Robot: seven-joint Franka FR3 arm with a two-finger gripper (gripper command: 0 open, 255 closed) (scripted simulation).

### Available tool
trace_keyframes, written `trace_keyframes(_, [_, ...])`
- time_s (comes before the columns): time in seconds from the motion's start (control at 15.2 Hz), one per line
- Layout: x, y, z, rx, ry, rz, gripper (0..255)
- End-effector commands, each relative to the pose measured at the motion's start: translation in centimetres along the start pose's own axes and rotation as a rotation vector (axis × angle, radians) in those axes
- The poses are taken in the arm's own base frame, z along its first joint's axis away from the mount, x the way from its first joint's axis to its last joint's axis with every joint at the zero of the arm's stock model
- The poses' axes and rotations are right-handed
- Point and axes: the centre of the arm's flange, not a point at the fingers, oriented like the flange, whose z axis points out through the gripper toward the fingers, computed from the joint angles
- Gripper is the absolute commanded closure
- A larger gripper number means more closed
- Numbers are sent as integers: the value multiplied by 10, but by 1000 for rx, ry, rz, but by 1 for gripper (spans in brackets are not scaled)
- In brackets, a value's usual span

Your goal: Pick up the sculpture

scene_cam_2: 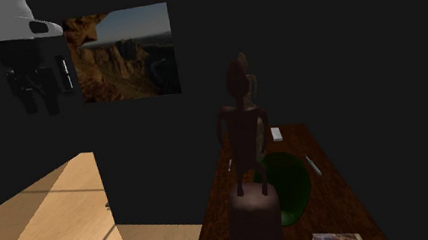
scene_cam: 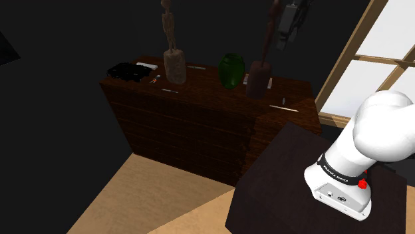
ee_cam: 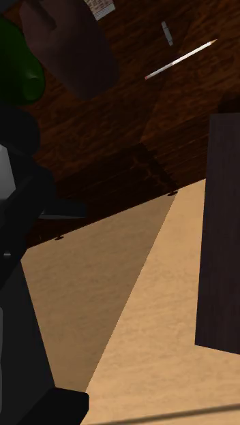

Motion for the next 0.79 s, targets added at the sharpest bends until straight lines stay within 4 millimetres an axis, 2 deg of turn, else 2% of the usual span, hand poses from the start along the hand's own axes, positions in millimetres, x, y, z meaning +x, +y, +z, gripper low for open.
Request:
trace_keyframes(0.0, [0,0,0,0,0,0,0])
trace_keyframes(0.33, [44,35,12,-25,53,168,0])
trace_keyframes(0.73, [88,86,23,-55,116,369,0])
